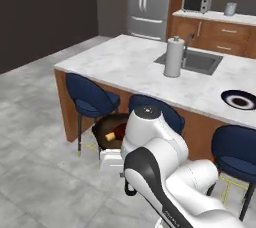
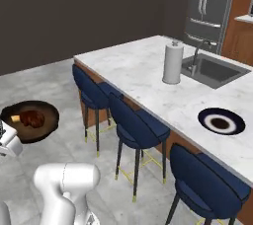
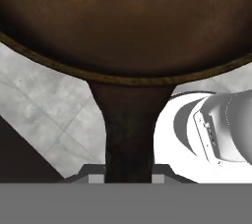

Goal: Pick up the pan with the steak in it and place it on the dining table. Then place the steak on the plate.

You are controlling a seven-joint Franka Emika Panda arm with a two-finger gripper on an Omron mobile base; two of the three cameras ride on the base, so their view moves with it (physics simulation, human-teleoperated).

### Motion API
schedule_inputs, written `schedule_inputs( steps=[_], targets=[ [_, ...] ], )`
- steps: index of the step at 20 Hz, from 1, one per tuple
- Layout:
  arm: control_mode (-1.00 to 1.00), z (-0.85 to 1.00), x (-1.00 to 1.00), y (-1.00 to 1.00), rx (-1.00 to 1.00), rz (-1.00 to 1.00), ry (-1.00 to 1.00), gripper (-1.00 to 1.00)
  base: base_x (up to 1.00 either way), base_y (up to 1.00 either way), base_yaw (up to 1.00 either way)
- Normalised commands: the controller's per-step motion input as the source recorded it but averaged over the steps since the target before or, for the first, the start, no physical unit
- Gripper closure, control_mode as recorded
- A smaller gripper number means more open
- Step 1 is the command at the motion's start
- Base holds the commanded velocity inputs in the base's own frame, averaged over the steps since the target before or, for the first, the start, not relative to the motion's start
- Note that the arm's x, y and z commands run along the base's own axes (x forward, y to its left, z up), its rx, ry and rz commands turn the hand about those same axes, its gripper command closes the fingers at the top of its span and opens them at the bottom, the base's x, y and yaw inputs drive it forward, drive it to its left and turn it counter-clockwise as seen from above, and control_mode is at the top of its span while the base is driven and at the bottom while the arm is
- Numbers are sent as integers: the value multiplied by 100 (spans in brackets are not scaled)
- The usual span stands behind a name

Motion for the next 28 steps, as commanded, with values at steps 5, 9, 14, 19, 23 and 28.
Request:
schedule_inputs(
  steps=[5, 9, 14, 19, 23, 28],
  targets=[
    [100, 0, 0, 0, 0, 0, 0, 100, 0, 0, -50],
    [100, 0, 0, 0, 0, 0, 0, 100, 0, 1, -50],
    [100, 0, 0, 0, 0, 0, 0, 100, 0, 1, -50],
    [100, 0, 0, 0, 0, 0, 0, 100, 0, 1, -50],
    [100, 0, 0, 0, 0, 0, 0, 100, 0, 1, -50],
    [100, 0, 0, 0, 0, 0, 0, 100, 0, 2, -50]
  ],
)
